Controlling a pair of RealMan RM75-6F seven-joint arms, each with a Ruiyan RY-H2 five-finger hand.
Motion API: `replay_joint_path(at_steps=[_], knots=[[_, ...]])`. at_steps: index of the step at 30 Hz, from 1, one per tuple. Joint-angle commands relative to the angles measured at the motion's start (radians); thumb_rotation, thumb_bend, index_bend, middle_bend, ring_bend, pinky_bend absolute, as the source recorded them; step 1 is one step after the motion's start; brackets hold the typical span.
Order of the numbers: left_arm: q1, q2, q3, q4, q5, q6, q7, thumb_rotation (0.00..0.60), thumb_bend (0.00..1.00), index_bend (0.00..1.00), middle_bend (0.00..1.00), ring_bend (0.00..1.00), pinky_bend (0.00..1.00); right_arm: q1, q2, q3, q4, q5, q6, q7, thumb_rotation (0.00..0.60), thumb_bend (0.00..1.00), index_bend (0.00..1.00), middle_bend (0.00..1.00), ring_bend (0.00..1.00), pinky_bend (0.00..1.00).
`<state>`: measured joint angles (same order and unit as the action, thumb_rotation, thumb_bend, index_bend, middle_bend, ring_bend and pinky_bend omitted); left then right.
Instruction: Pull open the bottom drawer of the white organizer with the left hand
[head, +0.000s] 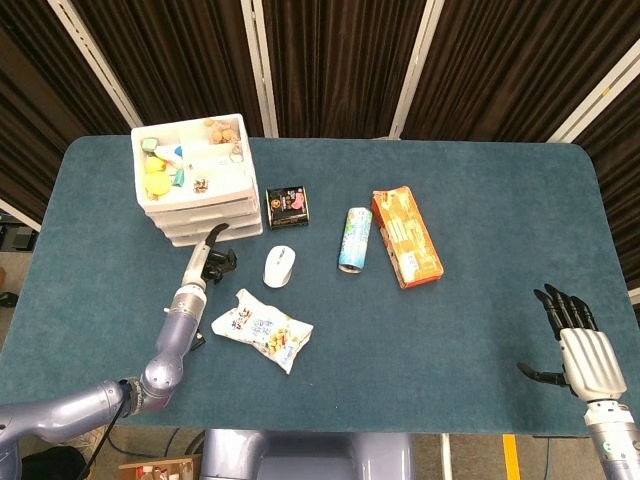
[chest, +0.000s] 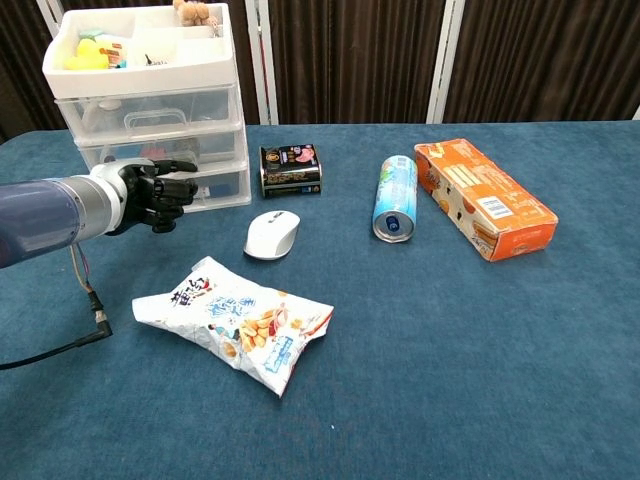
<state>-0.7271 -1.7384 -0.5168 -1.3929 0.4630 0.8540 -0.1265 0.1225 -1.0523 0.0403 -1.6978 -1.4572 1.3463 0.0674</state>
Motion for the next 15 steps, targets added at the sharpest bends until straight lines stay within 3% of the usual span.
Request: replay_joint_path(at_steps=[1, 15], knots=[[0.018, 0.012, 0.015, -0.030, 0.017, -0.001, -0.010, 0.600, 0.68, 0.22, 0.98, 0.90, 0.88, 0.000, 0.000, 0.000, 0.000, -0.001, 0.000, 0.000, 0.600, 0.13, 0.00, 0.00, 0.00, 0.05], [0.120, 0.085, 0.102, -0.182, 0.134, 0.015, -0.055, 0.600, 0.68, 0.19, 0.98, 0.90, 0.88, -0.002, 0.000, -0.001, -0.003, 0.001, 0.003, -0.004, 0.600, 0.13, 0.00, 0.00, 0.00, 0.05]])
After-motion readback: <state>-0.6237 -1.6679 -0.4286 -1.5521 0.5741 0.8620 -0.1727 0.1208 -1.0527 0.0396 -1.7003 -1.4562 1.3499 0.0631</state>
